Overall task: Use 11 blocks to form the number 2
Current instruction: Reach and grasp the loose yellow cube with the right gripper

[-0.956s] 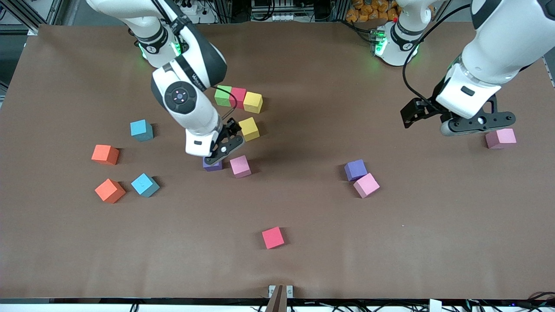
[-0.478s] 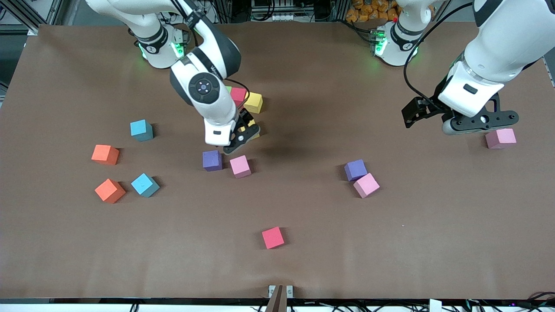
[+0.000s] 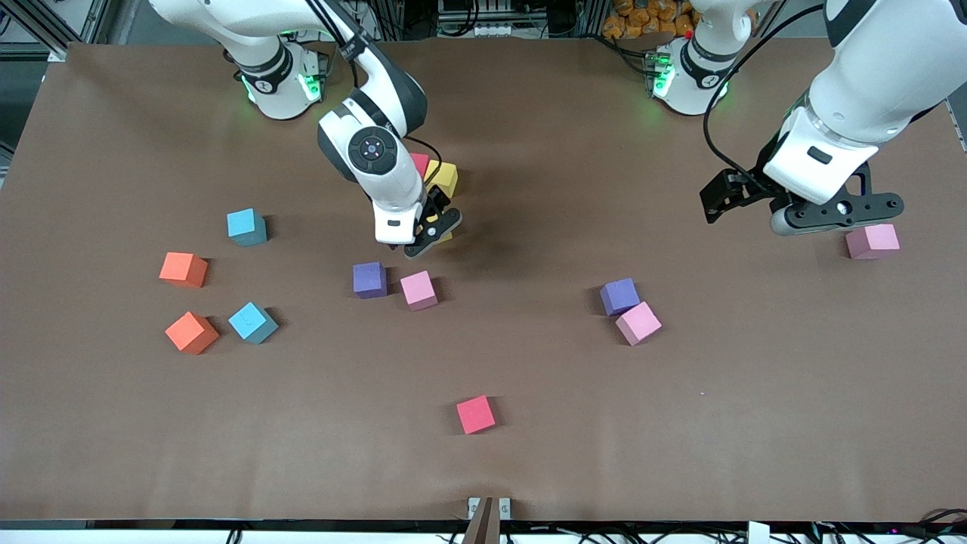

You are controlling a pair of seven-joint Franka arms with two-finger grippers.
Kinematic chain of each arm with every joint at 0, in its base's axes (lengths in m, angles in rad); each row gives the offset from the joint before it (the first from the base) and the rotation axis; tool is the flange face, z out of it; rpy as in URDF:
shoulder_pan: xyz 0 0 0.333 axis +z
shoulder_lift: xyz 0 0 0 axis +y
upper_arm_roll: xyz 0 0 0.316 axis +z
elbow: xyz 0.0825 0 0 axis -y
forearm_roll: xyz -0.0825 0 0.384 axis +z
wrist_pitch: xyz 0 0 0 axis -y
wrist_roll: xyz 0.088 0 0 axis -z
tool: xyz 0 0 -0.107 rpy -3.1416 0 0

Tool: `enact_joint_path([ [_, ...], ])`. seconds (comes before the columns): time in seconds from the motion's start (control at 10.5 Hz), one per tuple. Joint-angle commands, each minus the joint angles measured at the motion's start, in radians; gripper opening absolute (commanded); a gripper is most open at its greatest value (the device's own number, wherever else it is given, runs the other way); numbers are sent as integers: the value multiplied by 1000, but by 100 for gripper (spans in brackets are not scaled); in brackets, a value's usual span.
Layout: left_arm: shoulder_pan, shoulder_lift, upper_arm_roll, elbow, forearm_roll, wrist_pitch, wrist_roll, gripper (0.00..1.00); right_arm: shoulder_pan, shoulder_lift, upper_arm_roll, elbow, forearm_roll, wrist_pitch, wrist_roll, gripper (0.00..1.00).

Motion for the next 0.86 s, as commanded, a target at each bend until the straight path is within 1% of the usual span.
enact_joint_path([
  [0.0, 1, 2, -5, 15, 16, -19, 20, 100, 26, 21, 3, -26, 6, 56, 66, 100],
  [0.29, -7, 2, -8, 15, 15, -19, 18, 100, 70, 69, 3, -26, 0, 119, 143, 100],
  [0.76, -7, -1, -10, 15, 18, -19, 17, 100, 72, 77, 2, -38, -14, 119, 145, 100],
])
